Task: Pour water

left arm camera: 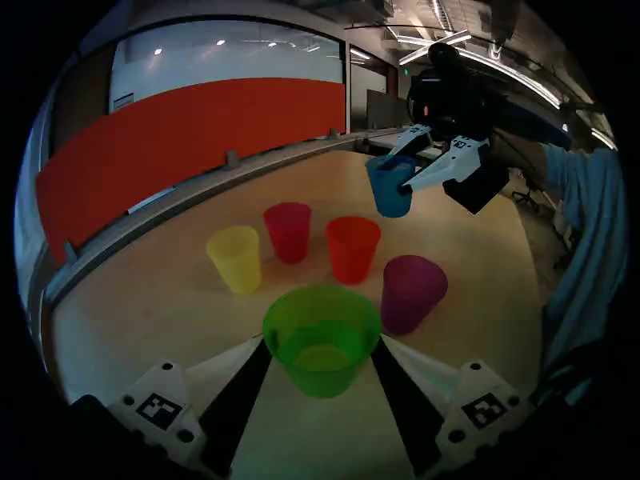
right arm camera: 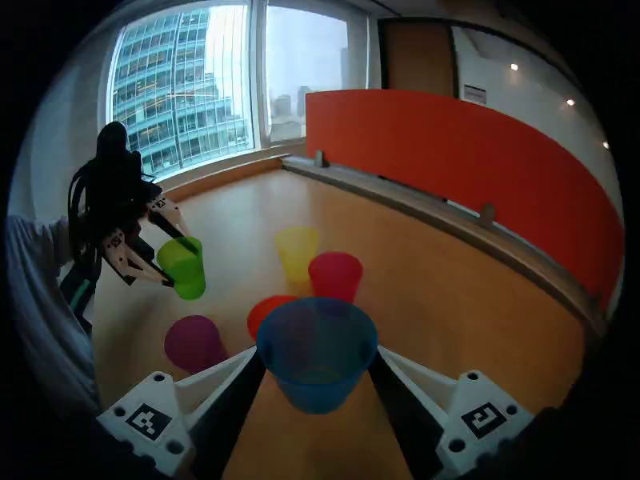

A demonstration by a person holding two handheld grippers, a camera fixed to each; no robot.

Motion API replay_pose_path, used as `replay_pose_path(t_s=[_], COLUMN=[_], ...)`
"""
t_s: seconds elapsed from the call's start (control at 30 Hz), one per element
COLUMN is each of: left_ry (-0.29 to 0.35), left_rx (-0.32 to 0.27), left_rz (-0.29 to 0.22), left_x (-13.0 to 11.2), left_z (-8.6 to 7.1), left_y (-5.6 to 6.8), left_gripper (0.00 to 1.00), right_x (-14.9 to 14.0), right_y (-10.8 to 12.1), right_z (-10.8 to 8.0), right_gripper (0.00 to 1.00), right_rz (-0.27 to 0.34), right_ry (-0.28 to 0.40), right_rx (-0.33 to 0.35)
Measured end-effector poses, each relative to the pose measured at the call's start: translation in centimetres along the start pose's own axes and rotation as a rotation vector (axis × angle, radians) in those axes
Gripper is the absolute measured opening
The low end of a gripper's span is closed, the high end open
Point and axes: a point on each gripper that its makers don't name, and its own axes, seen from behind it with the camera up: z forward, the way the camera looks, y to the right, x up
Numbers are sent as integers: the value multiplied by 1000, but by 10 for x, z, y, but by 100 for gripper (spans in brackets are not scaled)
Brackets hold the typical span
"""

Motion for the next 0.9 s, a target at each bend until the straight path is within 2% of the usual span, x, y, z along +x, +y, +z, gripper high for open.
replay_pose_path(t_s=[0.2, 0.47, 0.9], left_ry=[-33, -78, -106], left_rx=[-15, -26, -17], left_rz=[-6, 32, 70], left_x=[-10, -22, -32], left_z=[7, 13, 23], left_y=[-2, -2, -6], left_gripper=[85, 85, 85], right_x=[-15, -26, -37], right_y=[1, 1, 1], right_z=[10, 20, 31], right_gripper=[90, 90, 90], right_rz=[-13, -7, -22], right_ry=[-37, -55, -73], right_rx=[2, 10, 9])
